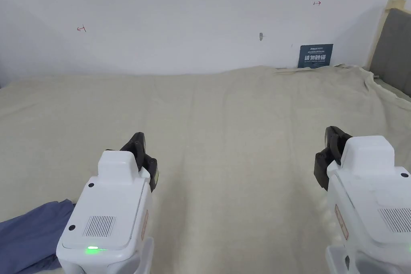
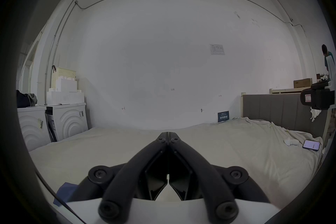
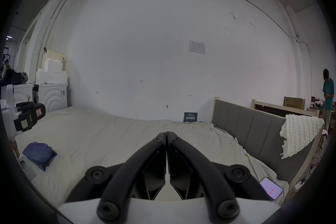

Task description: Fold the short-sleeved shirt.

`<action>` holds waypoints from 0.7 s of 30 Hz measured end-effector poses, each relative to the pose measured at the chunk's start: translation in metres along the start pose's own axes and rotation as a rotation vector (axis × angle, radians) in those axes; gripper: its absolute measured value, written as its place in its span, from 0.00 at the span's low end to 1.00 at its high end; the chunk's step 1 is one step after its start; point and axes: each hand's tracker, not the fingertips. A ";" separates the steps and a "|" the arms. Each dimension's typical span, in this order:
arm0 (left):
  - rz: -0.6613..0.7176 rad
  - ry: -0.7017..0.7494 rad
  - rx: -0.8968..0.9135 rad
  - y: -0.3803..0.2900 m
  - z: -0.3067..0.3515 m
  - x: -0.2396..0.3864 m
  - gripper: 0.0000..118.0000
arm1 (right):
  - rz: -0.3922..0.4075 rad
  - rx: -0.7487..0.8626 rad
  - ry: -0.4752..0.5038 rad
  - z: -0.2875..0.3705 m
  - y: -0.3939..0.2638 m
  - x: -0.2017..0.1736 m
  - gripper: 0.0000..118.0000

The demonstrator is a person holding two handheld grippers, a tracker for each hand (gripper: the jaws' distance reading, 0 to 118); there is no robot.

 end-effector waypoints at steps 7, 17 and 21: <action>-0.004 -0.001 -0.004 0.000 0.000 0.000 0.00 | 0.002 0.000 -0.002 0.000 0.000 0.000 0.00; 0.017 -0.001 -0.017 0.000 -0.001 -0.003 0.14 | 0.001 -0.005 -0.005 0.000 0.000 0.000 0.15; 0.050 -0.001 -0.047 -0.001 -0.006 -0.007 0.89 | -0.012 -0.010 -0.001 -0.002 0.000 0.002 0.88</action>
